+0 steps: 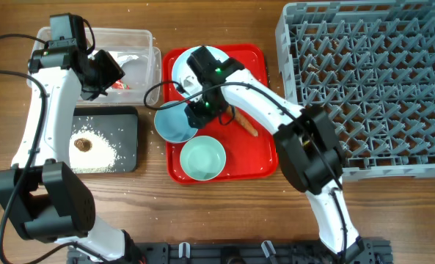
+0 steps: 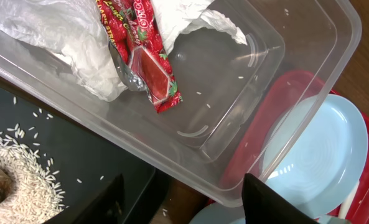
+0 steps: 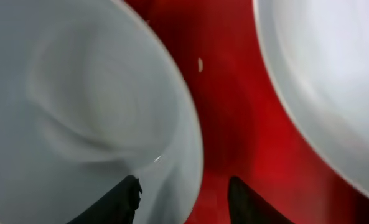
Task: Sort waste into correct bins and load items into the dishwasher rack
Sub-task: 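Grasp a blue bowl on the red tray with the right gripper, then place the blue bowl into the rack's back corner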
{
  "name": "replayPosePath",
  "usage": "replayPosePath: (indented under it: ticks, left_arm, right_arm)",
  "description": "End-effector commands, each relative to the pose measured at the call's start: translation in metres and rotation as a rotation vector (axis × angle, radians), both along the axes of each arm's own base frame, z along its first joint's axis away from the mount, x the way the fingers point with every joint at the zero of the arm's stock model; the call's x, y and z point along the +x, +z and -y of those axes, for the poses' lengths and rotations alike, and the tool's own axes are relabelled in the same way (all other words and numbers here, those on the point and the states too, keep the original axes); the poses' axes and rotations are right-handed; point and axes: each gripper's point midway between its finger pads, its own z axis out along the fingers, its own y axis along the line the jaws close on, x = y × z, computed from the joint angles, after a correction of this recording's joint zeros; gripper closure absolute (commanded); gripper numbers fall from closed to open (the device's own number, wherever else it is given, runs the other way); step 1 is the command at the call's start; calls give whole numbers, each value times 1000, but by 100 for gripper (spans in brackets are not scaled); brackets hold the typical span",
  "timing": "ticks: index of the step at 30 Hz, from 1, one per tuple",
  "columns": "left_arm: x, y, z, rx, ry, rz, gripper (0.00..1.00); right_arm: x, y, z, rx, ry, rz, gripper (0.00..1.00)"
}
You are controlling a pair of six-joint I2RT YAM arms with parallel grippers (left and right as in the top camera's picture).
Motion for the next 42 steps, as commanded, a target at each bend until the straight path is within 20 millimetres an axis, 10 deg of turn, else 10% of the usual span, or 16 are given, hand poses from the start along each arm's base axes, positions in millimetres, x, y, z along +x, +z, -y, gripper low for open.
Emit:
replayPosePath:
  ticks: [1, 7, 13, 16, 21, 29, 36, 42]
  left_arm:
    - [1, 5, -3, 7, 9, 12, 37]
    - [1, 5, -3, 7, 9, 13, 23]
    - [1, 5, -3, 7, 9, 13, 0]
    - [1, 5, -3, 7, 9, 14, 0]
    - [1, 5, -3, 7, 9, 14, 0]
    - [1, 5, -3, 7, 9, 14, 0]
    - [1, 5, -3, 7, 9, 14, 0]
    - [1, 5, -3, 7, 9, 14, 0]
  right_arm:
    - [7, -4, 1, 2, 3, 22, 67]
    - [19, 4, 9, -21, -54, 54, 96]
    - [56, 123, 38, 89, -212, 270, 96]
    - [92, 195, 135, -127, -531, 559, 96]
    - [102, 256, 303, -811, -953, 940, 96]
    - [178, 231, 368, -1161, -951, 1073, 96]
    - [208, 172, 355, -1256, -788, 1033, 96]
    - [212, 150, 307, -1173, -639, 1024, 95]
